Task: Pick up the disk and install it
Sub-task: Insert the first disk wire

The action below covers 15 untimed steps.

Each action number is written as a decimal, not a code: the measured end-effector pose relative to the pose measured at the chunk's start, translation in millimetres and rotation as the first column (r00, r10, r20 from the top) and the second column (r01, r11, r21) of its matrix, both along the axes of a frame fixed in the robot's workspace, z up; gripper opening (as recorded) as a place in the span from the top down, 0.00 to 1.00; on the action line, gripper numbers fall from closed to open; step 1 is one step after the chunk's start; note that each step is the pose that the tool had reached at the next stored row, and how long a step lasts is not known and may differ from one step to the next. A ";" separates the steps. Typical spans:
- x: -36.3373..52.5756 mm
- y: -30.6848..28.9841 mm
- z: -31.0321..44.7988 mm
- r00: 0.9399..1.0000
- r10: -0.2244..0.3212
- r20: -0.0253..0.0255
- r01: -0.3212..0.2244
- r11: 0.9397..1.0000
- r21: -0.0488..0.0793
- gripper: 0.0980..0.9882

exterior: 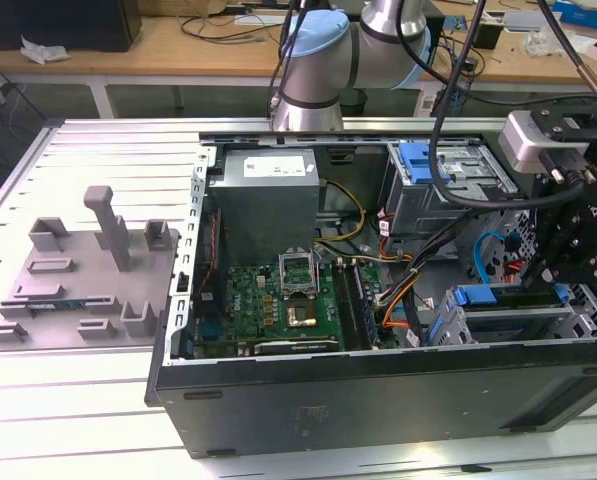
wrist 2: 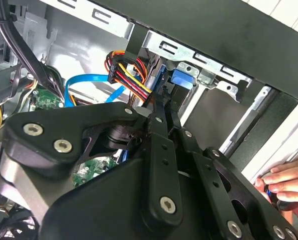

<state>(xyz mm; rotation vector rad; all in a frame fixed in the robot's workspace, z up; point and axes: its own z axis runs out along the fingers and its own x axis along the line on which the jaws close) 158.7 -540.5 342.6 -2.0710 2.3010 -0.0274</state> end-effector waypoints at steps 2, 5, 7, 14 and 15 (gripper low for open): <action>0.0 0.0 -1.2 1.000 0.000 0.000 0.000 1.000 0.000 0.92; 0.0 0.0 -2.5 1.000 0.000 0.000 0.000 1.000 0.000 0.92; 0.0 0.0 -3.7 1.000 0.000 0.000 0.000 1.000 0.001 0.92; 0.0 0.0 -5.3 1.000 0.000 0.000 0.000 1.000 0.000 0.92; 0.0 0.0 -5.4 1.000 0.000 0.000 0.000 1.000 0.000 0.92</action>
